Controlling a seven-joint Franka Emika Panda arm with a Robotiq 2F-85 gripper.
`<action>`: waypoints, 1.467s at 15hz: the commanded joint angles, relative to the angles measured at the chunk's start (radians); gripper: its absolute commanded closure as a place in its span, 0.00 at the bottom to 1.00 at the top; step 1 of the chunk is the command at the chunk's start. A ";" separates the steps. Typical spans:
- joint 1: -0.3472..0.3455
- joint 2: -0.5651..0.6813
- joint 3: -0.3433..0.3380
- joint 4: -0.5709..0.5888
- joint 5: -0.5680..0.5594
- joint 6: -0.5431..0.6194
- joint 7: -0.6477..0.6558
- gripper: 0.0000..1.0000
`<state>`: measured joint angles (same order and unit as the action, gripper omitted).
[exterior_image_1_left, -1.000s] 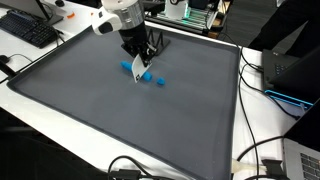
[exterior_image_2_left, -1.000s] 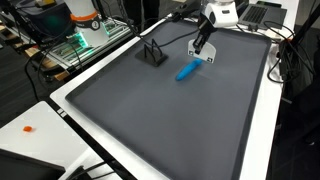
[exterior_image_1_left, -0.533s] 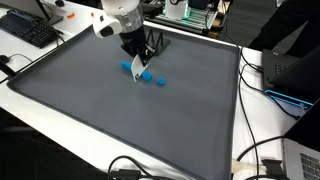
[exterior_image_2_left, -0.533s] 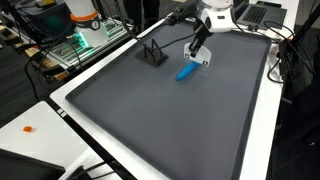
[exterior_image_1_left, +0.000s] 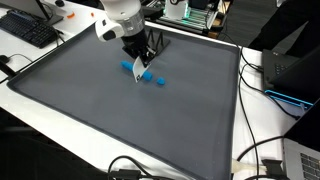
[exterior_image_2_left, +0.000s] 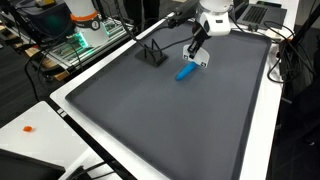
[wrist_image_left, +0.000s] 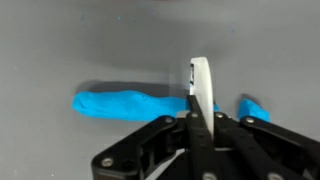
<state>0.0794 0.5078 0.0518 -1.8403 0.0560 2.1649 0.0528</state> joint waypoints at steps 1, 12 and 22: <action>-0.005 0.025 0.005 -0.023 0.006 0.044 -0.014 0.99; -0.009 0.060 0.019 -0.021 0.026 0.087 -0.026 0.99; -0.018 0.031 0.033 -0.016 0.067 0.072 -0.047 0.99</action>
<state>0.0782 0.5365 0.0616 -1.8439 0.0892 2.2168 0.0376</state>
